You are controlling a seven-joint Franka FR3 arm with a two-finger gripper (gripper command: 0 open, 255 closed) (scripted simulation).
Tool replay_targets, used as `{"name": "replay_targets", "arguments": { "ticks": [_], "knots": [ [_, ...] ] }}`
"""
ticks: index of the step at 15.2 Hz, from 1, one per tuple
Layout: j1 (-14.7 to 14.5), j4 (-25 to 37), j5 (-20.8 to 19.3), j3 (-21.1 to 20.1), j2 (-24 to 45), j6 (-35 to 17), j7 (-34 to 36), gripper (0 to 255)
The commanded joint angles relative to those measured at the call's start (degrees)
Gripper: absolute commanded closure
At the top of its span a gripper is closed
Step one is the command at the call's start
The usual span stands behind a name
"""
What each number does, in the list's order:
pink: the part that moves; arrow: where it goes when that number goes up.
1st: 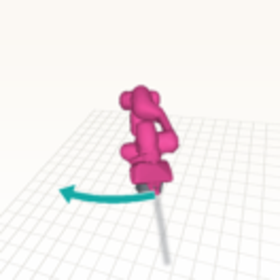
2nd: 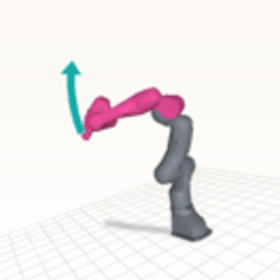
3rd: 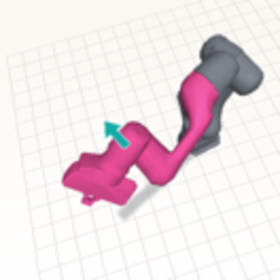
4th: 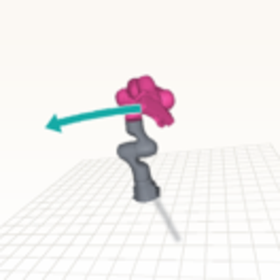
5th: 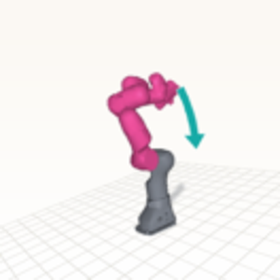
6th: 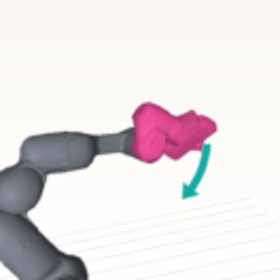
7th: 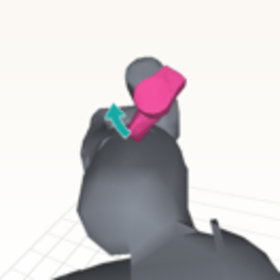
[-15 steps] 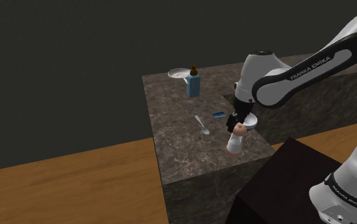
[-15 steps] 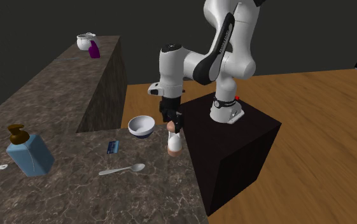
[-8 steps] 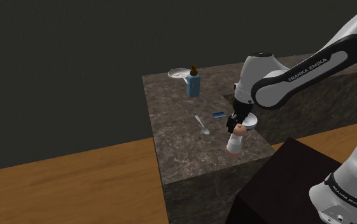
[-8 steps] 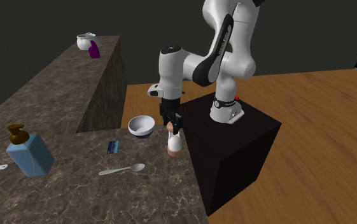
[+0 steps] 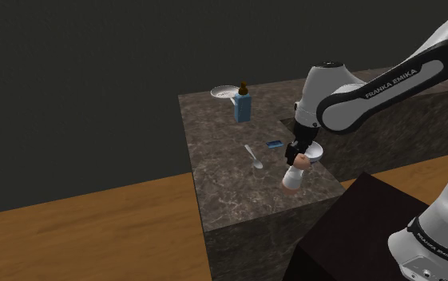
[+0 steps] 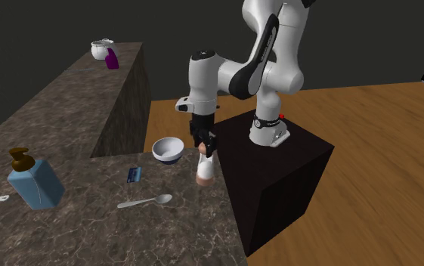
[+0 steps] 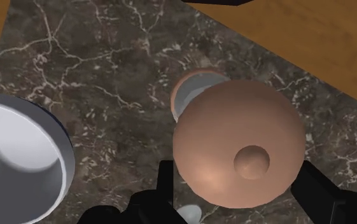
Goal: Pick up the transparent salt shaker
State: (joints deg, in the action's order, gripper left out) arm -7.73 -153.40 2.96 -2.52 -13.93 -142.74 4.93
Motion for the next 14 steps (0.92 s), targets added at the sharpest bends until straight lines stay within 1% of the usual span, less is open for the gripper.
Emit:
{"name": "replay_targets", "arguments": {
  "ticks": [1,12,14],
  "knots": [
    [0.05,0.6,-0.05,0.07,-1.23,1.86,-0.03,255],
    [0.11,4.59,-0.25,0.21,-7.47,12.08,0.2,255],
    [0.11,4.65,-0.25,0.21,-7.54,12.22,0.2,255]
  ]
}}
